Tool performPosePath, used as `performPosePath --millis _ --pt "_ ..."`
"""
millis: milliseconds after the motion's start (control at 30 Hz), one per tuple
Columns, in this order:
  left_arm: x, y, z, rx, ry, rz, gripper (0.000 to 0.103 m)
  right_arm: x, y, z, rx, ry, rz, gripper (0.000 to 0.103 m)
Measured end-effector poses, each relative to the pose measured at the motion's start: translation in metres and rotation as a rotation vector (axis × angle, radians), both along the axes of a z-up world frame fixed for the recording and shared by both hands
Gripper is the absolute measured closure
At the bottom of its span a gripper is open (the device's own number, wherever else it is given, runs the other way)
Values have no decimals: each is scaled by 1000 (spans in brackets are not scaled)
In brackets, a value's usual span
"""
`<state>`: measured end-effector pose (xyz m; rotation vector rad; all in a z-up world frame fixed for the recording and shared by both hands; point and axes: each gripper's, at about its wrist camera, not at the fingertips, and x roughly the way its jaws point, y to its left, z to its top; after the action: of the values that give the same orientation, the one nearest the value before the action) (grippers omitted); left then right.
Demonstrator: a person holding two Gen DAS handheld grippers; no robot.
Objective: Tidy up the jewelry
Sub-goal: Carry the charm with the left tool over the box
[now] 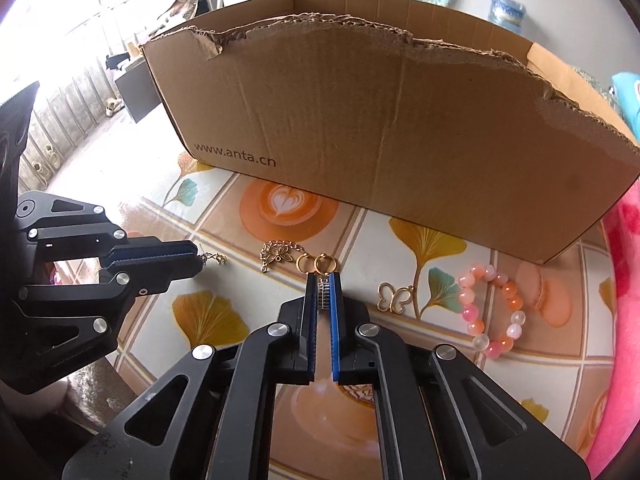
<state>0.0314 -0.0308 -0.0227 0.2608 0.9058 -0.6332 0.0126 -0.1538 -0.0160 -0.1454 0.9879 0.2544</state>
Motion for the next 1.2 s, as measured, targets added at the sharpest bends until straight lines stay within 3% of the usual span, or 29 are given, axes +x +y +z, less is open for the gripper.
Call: performPosePath --millis 467,633,767,1000,1100,1200 --pt "-4 2 7 2 -18 -1 99 -16 -37 30 91 -32 -31 101" --pt "-6 10 29 -44 -42 -2 99 -24 -49 57 139 -81 -33 101" --pt "-6 21 62 -124 -68 -16 99 -25 -54 92 172 -151 -13 101" --pt "13 31 128 -302 -137 -56 99 5 -59 153 241 -268 42 101" --pt "42 26 143 -338 -107 -67 99 38 -67 160 273 -229 58 101" --pt "83 9 141 -287 -68 -62 99 82 -73 148 293 -123 37 101"
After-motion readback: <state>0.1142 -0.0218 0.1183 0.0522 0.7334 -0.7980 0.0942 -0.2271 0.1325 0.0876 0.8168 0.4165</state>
